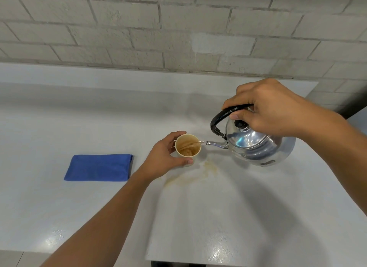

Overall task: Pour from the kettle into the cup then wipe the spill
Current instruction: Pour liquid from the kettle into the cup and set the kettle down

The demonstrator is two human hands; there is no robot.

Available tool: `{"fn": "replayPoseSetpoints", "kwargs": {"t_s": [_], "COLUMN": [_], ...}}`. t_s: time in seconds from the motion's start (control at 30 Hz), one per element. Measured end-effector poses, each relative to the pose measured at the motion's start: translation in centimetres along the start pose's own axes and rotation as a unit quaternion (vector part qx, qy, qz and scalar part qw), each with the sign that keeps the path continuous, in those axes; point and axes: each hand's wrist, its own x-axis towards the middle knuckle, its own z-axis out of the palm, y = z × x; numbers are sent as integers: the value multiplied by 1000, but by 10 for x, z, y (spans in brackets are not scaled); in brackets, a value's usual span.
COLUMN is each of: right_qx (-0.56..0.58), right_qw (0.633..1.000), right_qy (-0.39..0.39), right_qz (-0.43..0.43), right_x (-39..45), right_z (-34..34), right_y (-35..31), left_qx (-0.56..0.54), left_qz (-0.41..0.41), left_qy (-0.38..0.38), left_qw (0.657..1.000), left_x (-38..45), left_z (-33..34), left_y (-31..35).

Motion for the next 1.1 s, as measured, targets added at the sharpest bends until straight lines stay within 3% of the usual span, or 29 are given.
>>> {"fn": "replayPoseSetpoints", "kwargs": {"t_s": [1.1], "right_qx": [-24], "right_qw": [1000], "right_qy": [-13], "right_qz": [-12], "right_x": [10], "right_z": [-1], "right_y": [0], "left_qx": [7], "left_qz": [-2], "left_qy": [2], "left_qw": [1000], "left_x": [1], "left_z": [0], "left_y": [0]}}
